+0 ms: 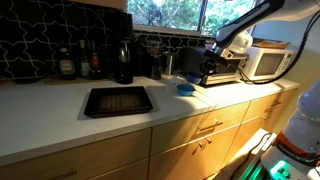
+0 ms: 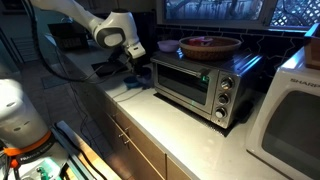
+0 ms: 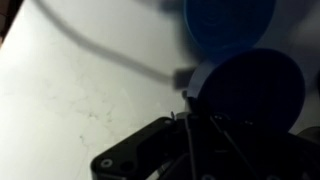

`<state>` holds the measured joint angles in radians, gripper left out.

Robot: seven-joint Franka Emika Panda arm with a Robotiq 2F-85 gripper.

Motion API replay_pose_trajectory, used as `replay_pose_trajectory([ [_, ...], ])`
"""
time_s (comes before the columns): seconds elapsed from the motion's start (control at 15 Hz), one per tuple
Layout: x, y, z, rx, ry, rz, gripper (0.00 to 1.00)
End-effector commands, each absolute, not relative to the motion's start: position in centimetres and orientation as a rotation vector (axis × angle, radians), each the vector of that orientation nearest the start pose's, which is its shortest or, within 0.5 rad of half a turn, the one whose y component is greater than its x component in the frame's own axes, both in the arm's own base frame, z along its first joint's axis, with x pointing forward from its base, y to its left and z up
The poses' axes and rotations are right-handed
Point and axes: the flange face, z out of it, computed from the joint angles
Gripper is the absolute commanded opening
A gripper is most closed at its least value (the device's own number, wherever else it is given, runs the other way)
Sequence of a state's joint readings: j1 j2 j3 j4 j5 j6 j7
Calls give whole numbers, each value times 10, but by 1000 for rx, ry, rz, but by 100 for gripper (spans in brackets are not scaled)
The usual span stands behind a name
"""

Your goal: Put the purple bowl onto the microwave

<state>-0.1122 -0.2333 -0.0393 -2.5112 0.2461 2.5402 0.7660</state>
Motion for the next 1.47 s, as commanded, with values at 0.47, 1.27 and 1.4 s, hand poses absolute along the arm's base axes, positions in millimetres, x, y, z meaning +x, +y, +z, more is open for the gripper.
replay_pose_trajectory([
  [0.47,372,-43,578,-2648,1426,-516,1],
  [1.27,356,-56,633,-2577,1458,-800,1],
  [1.4,371,-76,639,-2575,1558,-804,1],
])
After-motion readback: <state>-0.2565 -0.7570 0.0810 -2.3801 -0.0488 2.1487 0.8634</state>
